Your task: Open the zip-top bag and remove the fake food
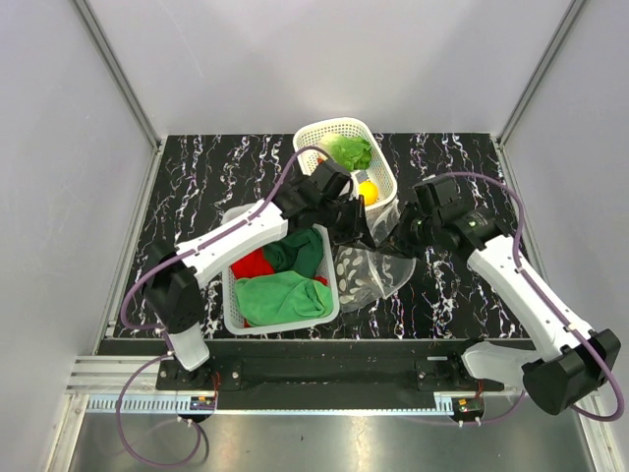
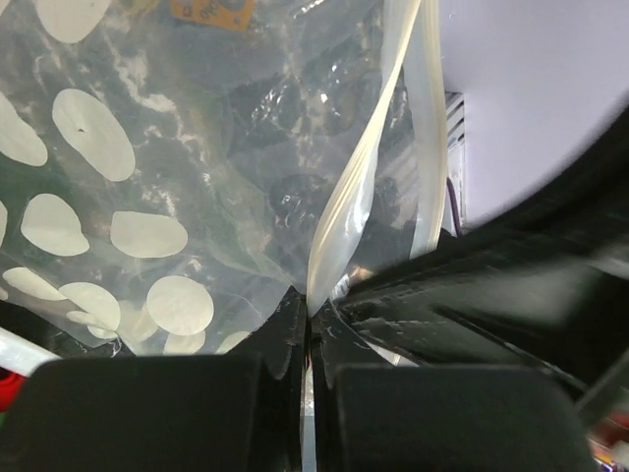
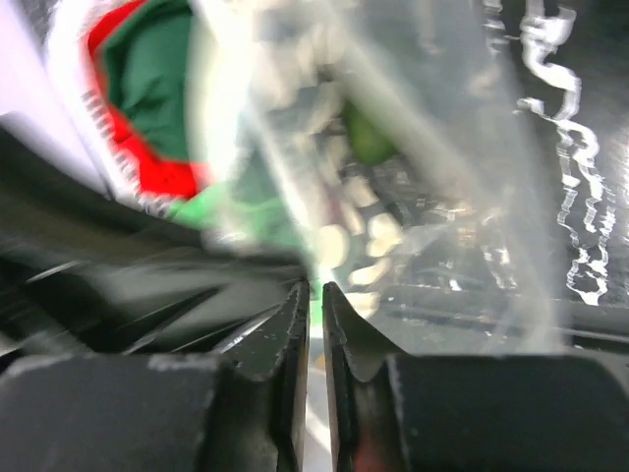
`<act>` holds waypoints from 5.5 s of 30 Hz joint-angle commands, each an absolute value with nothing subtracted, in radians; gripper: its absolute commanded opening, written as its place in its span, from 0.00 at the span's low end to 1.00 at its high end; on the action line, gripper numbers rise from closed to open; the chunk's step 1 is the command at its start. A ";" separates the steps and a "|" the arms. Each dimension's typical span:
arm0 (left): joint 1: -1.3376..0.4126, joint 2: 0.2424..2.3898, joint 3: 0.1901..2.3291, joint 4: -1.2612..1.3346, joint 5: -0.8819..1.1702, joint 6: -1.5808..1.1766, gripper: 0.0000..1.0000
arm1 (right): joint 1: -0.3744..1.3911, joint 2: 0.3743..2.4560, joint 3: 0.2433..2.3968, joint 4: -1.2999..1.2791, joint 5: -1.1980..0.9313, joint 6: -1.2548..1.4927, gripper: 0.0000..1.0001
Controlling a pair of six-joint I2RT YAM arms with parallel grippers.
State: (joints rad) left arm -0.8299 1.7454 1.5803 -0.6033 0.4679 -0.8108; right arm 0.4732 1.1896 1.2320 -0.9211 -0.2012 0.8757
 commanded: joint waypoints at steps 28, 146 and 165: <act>-0.834 1.799 1.654 -0.477 0.577 -0.882 0.00 | 0.482 1.196 0.847 -0.482 -0.087 0.742 0.28; -0.887 1.750 1.494 -0.546 0.492 -0.798 0.00 | 0.549 1.307 1.111 -0.807 0.003 0.876 0.00; -0.804 1.683 1.575 -0.606 0.347 -0.759 0.00 | 0.548 1.059 0.854 -0.672 -0.227 0.531 0.00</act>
State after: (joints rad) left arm -0.8089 1.7271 1.5249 -0.6155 0.3717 -0.7780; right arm 0.5472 1.0958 0.8627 -0.7265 -0.1547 0.6132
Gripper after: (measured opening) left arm 0.012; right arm 0.611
